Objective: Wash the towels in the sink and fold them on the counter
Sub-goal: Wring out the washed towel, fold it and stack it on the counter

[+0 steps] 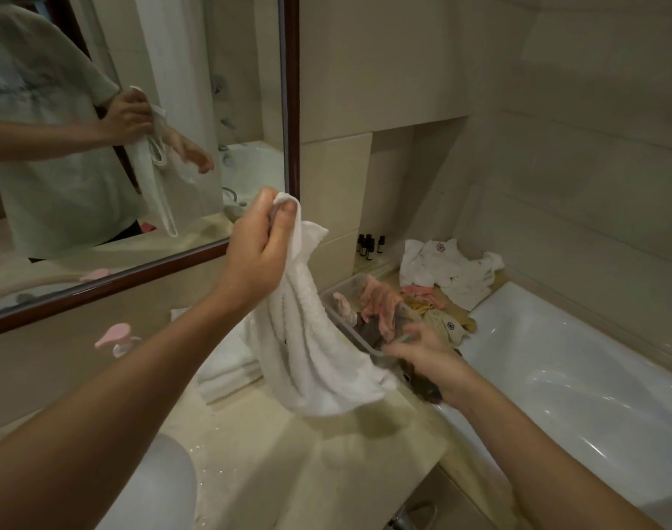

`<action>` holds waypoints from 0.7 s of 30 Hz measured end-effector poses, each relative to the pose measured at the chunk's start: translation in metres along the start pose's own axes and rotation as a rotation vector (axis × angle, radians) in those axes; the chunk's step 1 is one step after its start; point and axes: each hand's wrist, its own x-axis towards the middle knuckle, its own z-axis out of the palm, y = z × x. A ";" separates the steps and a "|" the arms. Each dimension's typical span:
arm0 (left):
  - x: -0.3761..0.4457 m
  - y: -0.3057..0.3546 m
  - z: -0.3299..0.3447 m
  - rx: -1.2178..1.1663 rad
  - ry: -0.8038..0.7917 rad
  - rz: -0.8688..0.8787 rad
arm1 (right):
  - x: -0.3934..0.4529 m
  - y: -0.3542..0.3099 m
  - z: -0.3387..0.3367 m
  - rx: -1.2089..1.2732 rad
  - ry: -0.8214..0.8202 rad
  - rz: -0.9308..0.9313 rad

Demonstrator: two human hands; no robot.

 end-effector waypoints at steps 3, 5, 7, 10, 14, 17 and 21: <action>-0.004 0.008 0.007 -0.051 -0.079 0.003 | -0.030 -0.067 0.008 -0.013 -0.134 -0.458; -0.007 0.011 0.010 -0.083 -0.124 -0.004 | -0.038 -0.103 0.016 0.009 -0.236 -0.610; -0.008 0.013 0.008 -0.119 -0.140 -0.021 | -0.038 -0.125 0.024 -0.018 -0.256 -0.667; -0.009 0.013 -0.004 -0.133 -0.092 -0.031 | -0.033 -0.129 0.030 -0.091 -0.194 -0.715; -0.016 0.011 -0.013 -0.101 -0.080 -0.059 | -0.031 -0.129 0.038 -0.207 -0.288 -0.669; -0.022 0.007 -0.013 -0.073 -0.064 -0.085 | -0.031 -0.131 0.041 -0.232 -0.213 -0.680; -0.026 -0.001 -0.019 -0.050 -0.055 -0.106 | -0.036 -0.128 0.034 -0.221 -0.256 -0.635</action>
